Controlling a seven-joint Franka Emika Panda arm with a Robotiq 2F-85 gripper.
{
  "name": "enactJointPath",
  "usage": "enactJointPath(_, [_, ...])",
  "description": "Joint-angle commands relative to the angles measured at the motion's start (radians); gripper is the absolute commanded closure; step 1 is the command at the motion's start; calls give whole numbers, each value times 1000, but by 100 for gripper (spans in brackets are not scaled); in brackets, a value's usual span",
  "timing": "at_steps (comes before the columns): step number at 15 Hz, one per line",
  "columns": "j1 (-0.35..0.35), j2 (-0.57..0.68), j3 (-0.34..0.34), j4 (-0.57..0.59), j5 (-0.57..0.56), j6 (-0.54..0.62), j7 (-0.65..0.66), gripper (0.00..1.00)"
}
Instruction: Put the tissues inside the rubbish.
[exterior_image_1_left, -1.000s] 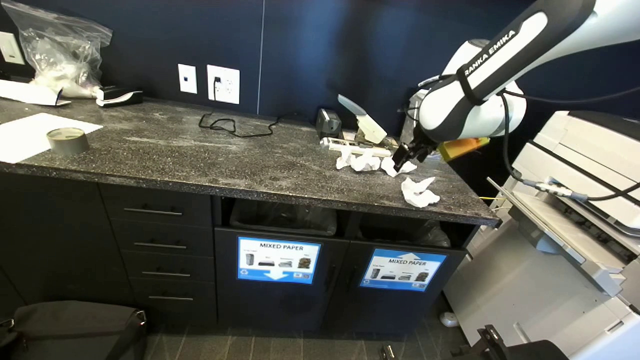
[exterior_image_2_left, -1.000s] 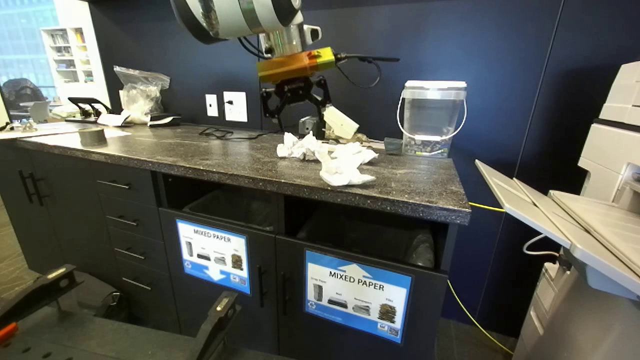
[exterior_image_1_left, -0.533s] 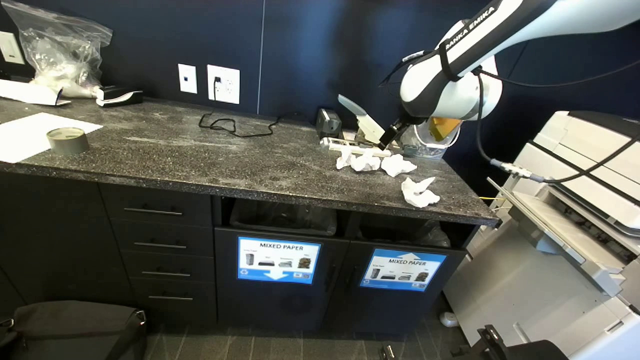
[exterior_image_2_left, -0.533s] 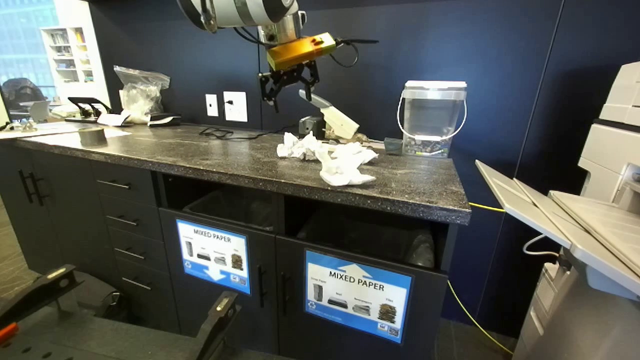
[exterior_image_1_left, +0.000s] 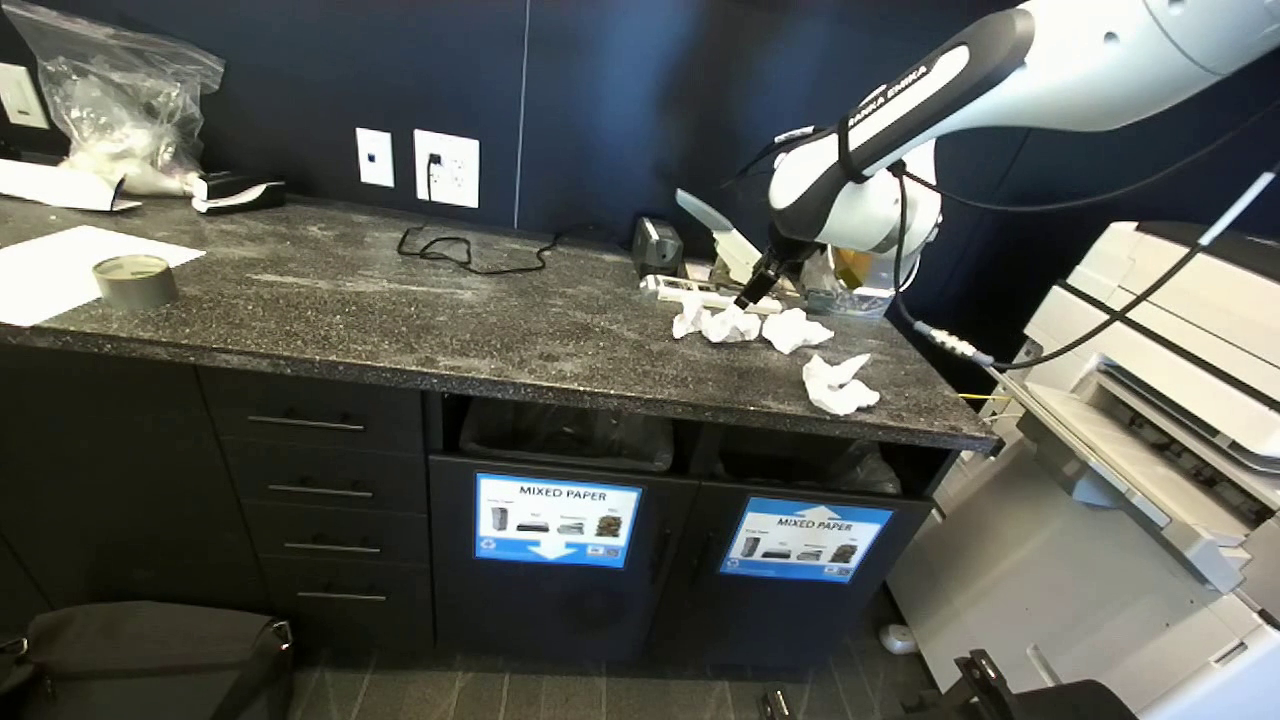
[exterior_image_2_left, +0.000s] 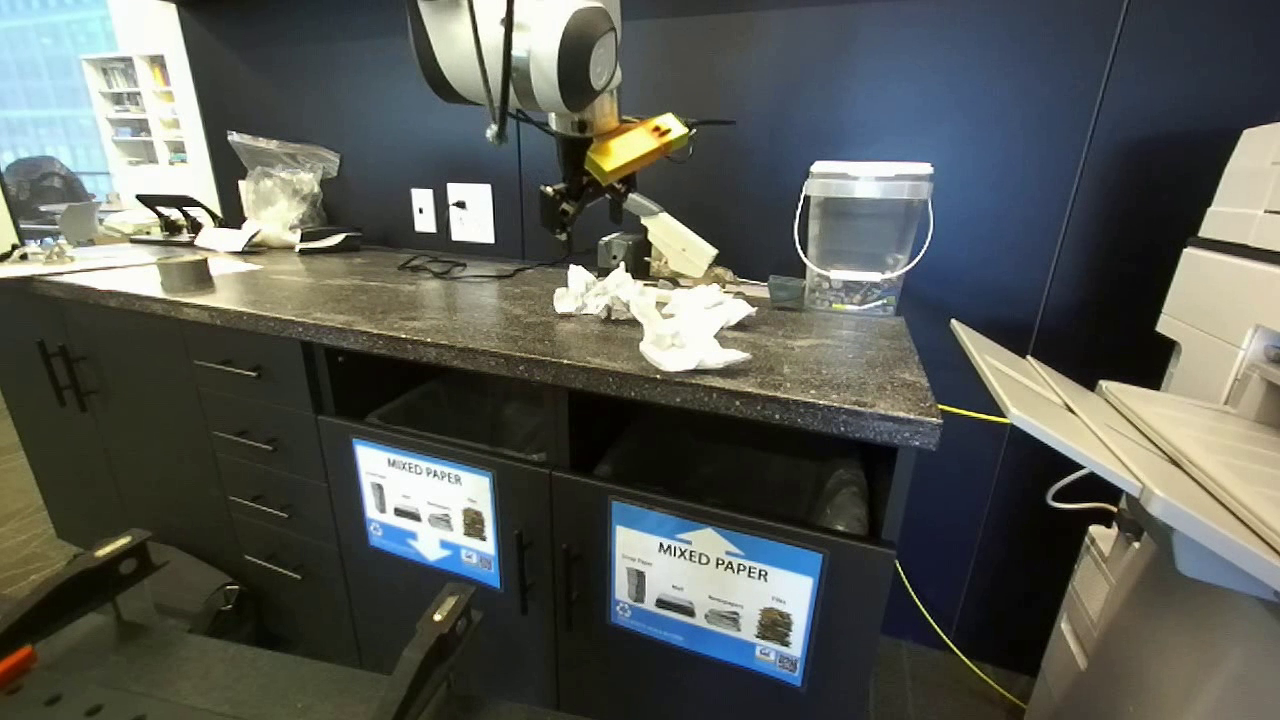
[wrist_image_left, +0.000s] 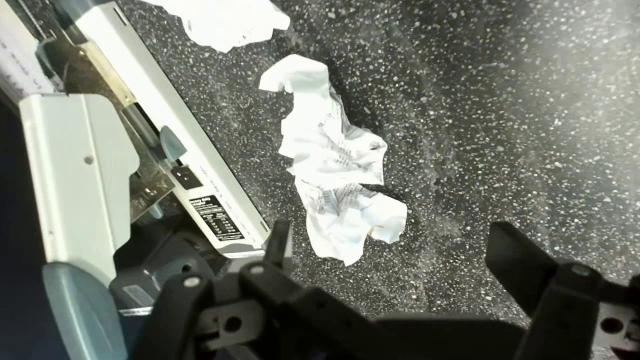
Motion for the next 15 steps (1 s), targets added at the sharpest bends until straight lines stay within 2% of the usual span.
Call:
enactJointPath(1, [3, 109, 14, 140, -27, -43, -107, 0])
enactJointPath(15, [134, 334, -110, 432, -171, -148, -281, 0])
